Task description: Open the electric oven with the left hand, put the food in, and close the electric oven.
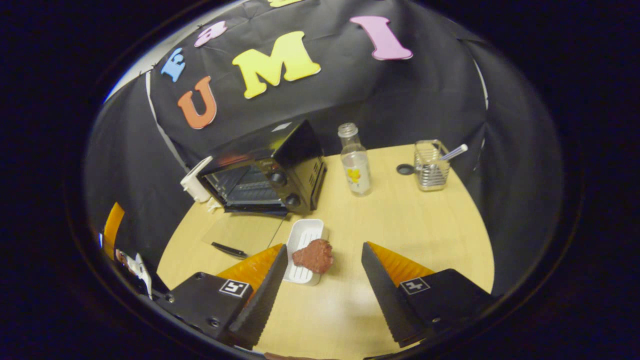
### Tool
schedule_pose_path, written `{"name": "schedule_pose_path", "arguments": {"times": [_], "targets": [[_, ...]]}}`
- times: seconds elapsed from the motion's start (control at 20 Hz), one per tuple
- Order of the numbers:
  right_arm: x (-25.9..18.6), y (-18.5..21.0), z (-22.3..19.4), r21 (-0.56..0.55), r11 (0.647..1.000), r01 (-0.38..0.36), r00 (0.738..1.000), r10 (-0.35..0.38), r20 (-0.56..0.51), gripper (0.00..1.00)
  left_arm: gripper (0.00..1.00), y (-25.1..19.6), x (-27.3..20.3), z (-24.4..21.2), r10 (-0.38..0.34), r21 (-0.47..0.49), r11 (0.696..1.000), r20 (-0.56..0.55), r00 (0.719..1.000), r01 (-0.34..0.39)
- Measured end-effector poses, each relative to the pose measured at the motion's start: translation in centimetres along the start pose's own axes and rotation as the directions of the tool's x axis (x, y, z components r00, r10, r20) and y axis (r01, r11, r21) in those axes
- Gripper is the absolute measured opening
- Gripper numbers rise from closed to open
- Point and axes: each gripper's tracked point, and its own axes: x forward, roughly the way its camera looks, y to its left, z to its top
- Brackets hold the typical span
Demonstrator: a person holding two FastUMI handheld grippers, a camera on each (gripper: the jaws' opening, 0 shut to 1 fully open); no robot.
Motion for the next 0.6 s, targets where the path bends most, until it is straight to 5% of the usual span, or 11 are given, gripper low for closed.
{"name": "schedule_pose_path", "arguments": {"times": [0.3, 0.4, 0.6], "targets": [[3.6, -0.6, -1.9, 0.119, 0.992, -0.035, 0.992, 0.049, -0.115, 0.83, 0.95, 0.4, -1.5, 3.7, -0.027, -0.037, 0.999, 0.046, 0.999, 0.029], [4.3, -0.7, -2.1, 0.179, 0.982, -0.053, 0.987, 0.079, -0.141, 0.72, 0.95, 1.5, -2.2, 4.5, -0.003, -0.021, 1.0, 0.071, 0.997, 0.004], [5.2, 0.1, -2.9, 0.352, 0.926, -0.136, 0.958, 0.213, -0.192, 0.3, 0.95, 3.6, -3.7, 5.1, 0.07, -0.011, 0.998, 0.107, 0.992, -0.07]]}}
